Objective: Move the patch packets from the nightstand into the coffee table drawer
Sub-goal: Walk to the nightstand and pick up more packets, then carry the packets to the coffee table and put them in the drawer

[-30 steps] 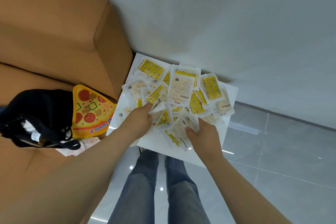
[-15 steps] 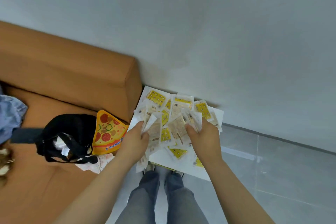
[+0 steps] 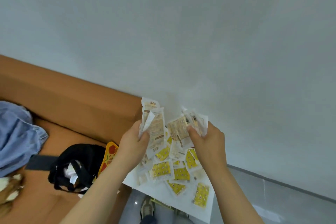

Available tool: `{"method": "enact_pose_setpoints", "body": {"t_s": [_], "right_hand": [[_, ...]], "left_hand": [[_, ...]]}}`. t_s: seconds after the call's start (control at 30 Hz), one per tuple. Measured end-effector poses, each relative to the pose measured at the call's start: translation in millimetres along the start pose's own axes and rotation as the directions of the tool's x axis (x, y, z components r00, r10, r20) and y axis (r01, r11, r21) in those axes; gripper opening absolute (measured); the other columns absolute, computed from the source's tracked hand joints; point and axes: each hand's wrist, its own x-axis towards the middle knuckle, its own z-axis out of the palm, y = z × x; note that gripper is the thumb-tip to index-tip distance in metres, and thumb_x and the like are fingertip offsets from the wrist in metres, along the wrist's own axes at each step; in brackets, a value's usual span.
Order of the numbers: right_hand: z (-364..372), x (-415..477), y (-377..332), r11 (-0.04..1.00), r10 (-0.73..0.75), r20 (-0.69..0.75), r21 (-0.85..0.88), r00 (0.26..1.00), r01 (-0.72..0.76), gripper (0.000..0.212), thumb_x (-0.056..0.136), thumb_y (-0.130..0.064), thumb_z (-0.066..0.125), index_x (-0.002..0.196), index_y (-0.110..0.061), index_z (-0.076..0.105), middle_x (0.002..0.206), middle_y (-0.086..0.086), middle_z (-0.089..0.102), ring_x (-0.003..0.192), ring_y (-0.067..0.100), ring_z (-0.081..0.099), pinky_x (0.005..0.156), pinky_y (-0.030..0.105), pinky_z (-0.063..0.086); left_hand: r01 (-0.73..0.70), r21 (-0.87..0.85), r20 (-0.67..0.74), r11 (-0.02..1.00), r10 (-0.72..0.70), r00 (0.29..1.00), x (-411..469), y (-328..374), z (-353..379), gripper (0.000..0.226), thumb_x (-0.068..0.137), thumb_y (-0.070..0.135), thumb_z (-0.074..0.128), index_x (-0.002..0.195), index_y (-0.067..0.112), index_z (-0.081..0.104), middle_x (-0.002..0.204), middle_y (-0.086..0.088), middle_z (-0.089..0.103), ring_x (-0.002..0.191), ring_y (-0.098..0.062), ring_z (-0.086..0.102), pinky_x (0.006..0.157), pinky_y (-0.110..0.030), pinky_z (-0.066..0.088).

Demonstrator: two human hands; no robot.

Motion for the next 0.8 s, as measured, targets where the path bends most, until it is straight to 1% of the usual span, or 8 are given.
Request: {"method": "enact_pose_setpoints", "body": {"t_s": [0.07, 0.13, 0.23, 0.3, 0.43, 0.5, 0.67, 0.8], "right_hand": [[-16, 7, -8, 0.999, -0.043, 0.004, 0.026, 0.999, 0.043, 0.004, 0.087, -0.023, 0.065, 0.091, -0.020, 0.066, 0.072, -0.011, 0.063, 0.070, 0.007, 0.062, 0.060, 0.022, 0.043], [-34, 14, -17, 0.995, -0.091, 0.006, 0.045, 0.996, 0.091, 0.003, 0.087, -0.022, 0.065, 0.087, -0.025, 0.064, 0.070, -0.011, 0.063, 0.068, 0.007, 0.062, 0.061, 0.028, 0.047], [-59, 23, -28, 0.982, -0.151, 0.000, 0.111, 0.989, 0.150, 0.016, 0.087, -0.023, 0.065, 0.083, -0.038, 0.060, 0.071, -0.011, 0.065, 0.067, 0.008, 0.064, 0.063, 0.040, 0.057], [-72, 29, -35, 0.970, -0.200, 0.009, 0.143, 0.980, 0.197, 0.026, 0.087, -0.023, 0.065, 0.081, -0.047, 0.057, 0.074, -0.014, 0.066, 0.071, 0.005, 0.065, 0.063, 0.041, 0.058], [-88, 35, -50, 0.943, -0.300, 0.072, 0.172, 0.951, 0.285, 0.024, 0.088, -0.023, 0.064, 0.083, -0.046, 0.058, 0.078, -0.016, 0.068, 0.076, -0.001, 0.065, 0.067, 0.034, 0.058], [-89, 35, -57, 0.929, -0.340, 0.103, 0.190, 0.935, 0.317, 0.017, 0.088, -0.023, 0.064, 0.087, -0.040, 0.061, 0.079, -0.015, 0.069, 0.076, -0.001, 0.065, 0.068, 0.030, 0.057], [-74, 29, -81, 0.899, -0.411, 0.196, 0.250, 0.891, 0.359, 0.008, 0.088, -0.024, 0.065, 0.094, -0.029, 0.067, 0.081, -0.014, 0.069, 0.076, -0.003, 0.065, 0.065, 0.020, 0.053], [-51, 13, -106, 0.871, -0.469, 0.272, 0.301, 0.840, 0.388, 0.013, 0.089, -0.023, 0.064, 0.101, -0.023, 0.069, 0.085, -0.014, 0.070, 0.078, -0.009, 0.064, 0.058, 0.007, 0.048]], "left_hand": [[-0.049, -0.001, -0.057, 0.999, 0.049, 0.997, -4, 20, 1, 0.021, 0.098, 0.016, 0.041, 0.104, 0.034, 0.050, 0.096, 0.014, 0.061, 0.090, -0.002, 0.056, 0.069, -0.017, 0.044], [-0.077, -0.011, -0.101, 0.997, 0.075, 0.992, -10, 42, 2, 0.022, 0.099, 0.017, 0.041, 0.100, 0.037, 0.050, 0.095, 0.014, 0.061, 0.088, -0.002, 0.057, 0.067, -0.017, 0.043], [-0.096, -0.034, -0.168, 0.995, 0.089, 0.982, -19, 71, 8, 0.025, 0.099, 0.017, 0.041, 0.092, 0.039, 0.049, 0.094, 0.005, 0.064, 0.088, -0.011, 0.059, 0.071, -0.027, 0.048], [-0.110, -0.043, -0.218, 0.993, 0.098, 0.971, -25, 85, 12, 0.023, 0.098, 0.017, 0.042, 0.090, 0.037, 0.050, 0.095, -0.003, 0.065, 0.090, -0.018, 0.060, 0.074, -0.033, 0.050], [-0.126, -0.083, -0.318, 0.988, 0.094, 0.943, -45, 101, 17, 0.027, 0.099, 0.018, 0.042, 0.089, 0.042, 0.048, 0.101, -0.005, 0.065, 0.093, -0.020, 0.061, 0.078, -0.036, 0.051], [-0.124, -0.093, -0.373, 0.988, 0.081, 0.924, -57, 103, 15, 0.029, 0.099, 0.019, 0.042, 0.092, 0.047, 0.046, 0.102, 0.001, 0.065, 0.094, -0.016, 0.061, 0.079, -0.032, 0.051], [-0.105, -0.117, -0.511, 0.988, 0.031, 0.859, -87, 99, -6, 0.030, 0.099, 0.022, 0.043, 0.094, 0.052, 0.045, 0.096, 0.013, 0.064, 0.091, -0.013, 0.063, 0.081, -0.038, 0.054], [-0.095, -0.150, -0.605, 0.984, -0.015, 0.796, -115, 88, -30, 0.028, 0.099, 0.021, 0.043, 0.105, 0.048, 0.048, 0.102, 0.020, 0.062, 0.093, -0.002, 0.061, 0.078, -0.027, 0.054]]}}
